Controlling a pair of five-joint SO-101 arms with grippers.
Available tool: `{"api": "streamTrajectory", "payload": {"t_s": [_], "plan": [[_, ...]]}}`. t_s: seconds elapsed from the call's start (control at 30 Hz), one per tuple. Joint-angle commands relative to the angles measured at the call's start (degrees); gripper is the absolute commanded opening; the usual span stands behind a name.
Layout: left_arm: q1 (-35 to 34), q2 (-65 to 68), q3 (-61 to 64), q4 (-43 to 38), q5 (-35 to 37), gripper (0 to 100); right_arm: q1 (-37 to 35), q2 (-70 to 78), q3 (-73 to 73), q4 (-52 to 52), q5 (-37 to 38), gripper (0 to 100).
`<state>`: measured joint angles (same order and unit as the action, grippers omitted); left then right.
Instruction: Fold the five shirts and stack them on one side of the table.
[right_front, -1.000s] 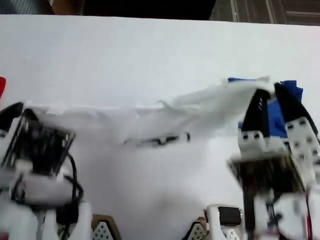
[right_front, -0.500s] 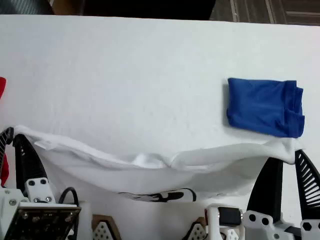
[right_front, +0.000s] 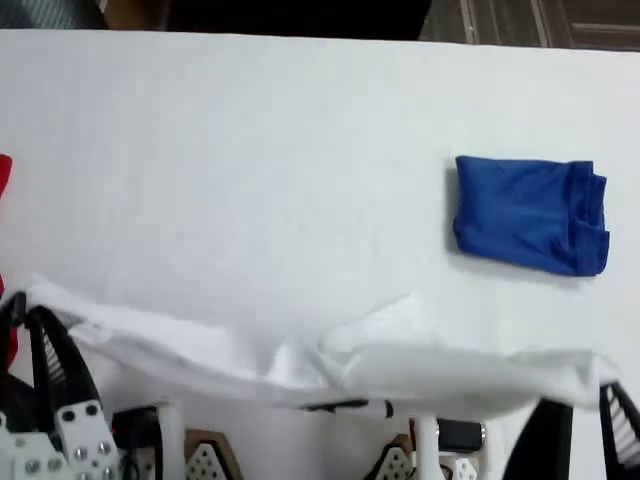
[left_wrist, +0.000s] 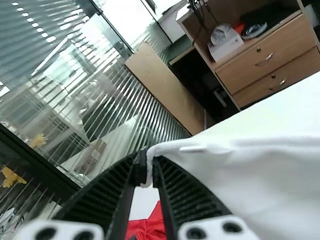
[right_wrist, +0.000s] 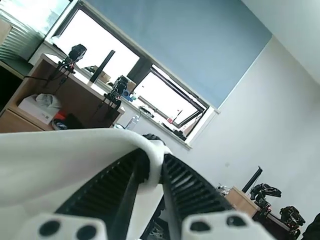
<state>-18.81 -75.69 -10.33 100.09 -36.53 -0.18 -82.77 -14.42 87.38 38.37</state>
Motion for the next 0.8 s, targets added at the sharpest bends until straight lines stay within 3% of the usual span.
{"api": "streamTrajectory", "payload": {"t_s": [0.0, 0.23, 0.4, 0.77], "plan": [[-0.53, -1.23, 0.4, 0.35, 0.44, 2, -0.13, 0.66, -2.55, 0.66, 0.09, 2.1], [-0.53, -1.32, 0.4, 0.18, 0.44, 2, -0.13, 4.7, -3.08, -2.77, 0.09, 2.1], [-0.53, -1.49, 0.4, 0.26, 0.44, 2, -0.13, 9.19, -11.34, -3.03, 0.09, 2.1], [-0.53, -1.41, 0.48, 0.26, 0.53, 2, -2.51, 11.91, -17.41, 4.35, -1.14, 2.1]]}}
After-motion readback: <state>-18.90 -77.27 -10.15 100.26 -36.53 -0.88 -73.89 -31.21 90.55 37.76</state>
